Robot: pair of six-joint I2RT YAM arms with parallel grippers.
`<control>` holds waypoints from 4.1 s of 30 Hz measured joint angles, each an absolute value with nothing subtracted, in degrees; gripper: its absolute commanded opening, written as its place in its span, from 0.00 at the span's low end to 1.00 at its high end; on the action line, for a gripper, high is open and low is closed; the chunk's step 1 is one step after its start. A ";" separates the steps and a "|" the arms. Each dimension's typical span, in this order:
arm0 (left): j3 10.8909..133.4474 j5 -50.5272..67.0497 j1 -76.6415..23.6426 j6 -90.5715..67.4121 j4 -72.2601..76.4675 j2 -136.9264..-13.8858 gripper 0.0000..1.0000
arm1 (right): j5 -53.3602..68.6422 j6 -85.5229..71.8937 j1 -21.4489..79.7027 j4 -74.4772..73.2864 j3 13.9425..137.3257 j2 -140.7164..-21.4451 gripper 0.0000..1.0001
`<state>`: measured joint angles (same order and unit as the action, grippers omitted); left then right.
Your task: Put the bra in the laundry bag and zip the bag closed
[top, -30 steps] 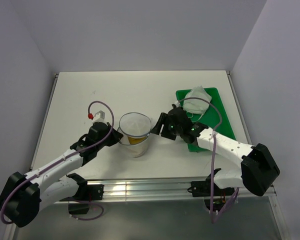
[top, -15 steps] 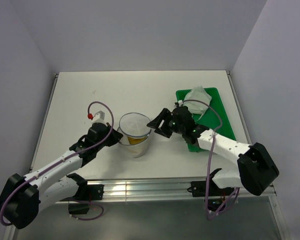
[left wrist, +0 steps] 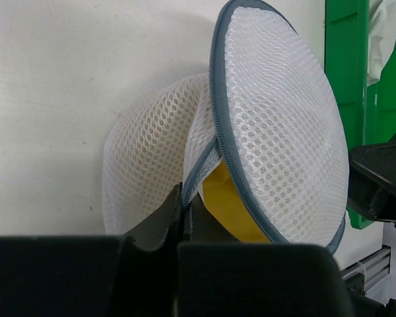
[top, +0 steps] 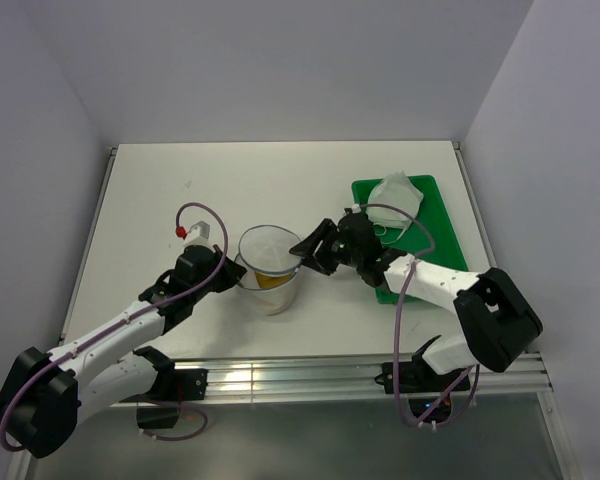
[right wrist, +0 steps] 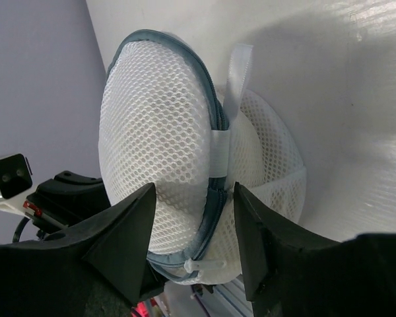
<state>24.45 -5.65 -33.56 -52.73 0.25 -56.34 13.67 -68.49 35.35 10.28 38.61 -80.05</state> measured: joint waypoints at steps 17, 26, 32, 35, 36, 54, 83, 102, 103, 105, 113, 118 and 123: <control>29.10 -8.43 -33.58 -49.69 -7.42 -56.27 0.57 | 11.49 -68.34 35.33 9.23 38.50 -78.17 0.00; 50.70 -13.45 -35.57 -44.80 -17.02 -54.06 0.64 | -4.64 -67.92 40.97 1.89 38.89 -68.53 0.00; 51.46 -13.69 -47.79 -48.49 -17.15 -59.18 0.46 | -19.75 -69.60 49.54 -8.05 44.84 -68.88 0.00; 51.46 -15.84 -54.92 -51.11 -17.39 -63.37 0.40 | -24.16 -71.42 50.24 -10.94 46.74 -69.43 0.00; 51.46 -16.86 -56.82 -51.94 -17.34 -64.38 0.40 | -25.45 -71.99 50.43 -11.90 47.22 -69.76 0.00; 54.41 -30.28 -67.31 -55.29 -16.53 -73.82 0.42 | -29.26 -73.60 51.77 -19.14 51.44 -71.72 0.00; 56.49 -37.54 -67.59 -54.13 -14.06 -78.74 0.31 | -37.43 -73.17 56.86 -30.46 59.37 -74.54 0.00; 56.34 -38.04 -67.72 -53.19 -15.73 -76.79 0.00 | -37.67 -71.94 57.89 -30.52 60.14 -76.20 0.00; 56.12 -38.02 -67.72 -53.19 -15.79 -76.16 0.00 | -37.12 -71.18 57.60 -29.91 60.14 -76.18 0.00; 55.00 -38.00 -67.70 -53.21 -15.92 -74.32 0.00 | -34.85 -69.47 56.93 -28.16 60.10 -76.18 0.00; 50.94 -37.50 -66.70 -53.58 -15.18 -68.31 0.00 | -20.88 -61.67 51.90 -21.08 59.44 -76.18 0.00; 47.57 -36.80 -66.28 -54.13 -13.10 -64.60 0.00 | -12.21 -56.90 49.04 -18.46 59.31 -76.55 0.00; 44.91 -36.03 -65.76 -53.78 -14.70 -61.63 0.00 | -10.39 -52.25 45.60 -16.97 59.31 -79.70 0.00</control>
<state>44.91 -36.03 -65.76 -53.78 -14.70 -61.63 -10.39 -52.25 45.60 -16.97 59.31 -79.70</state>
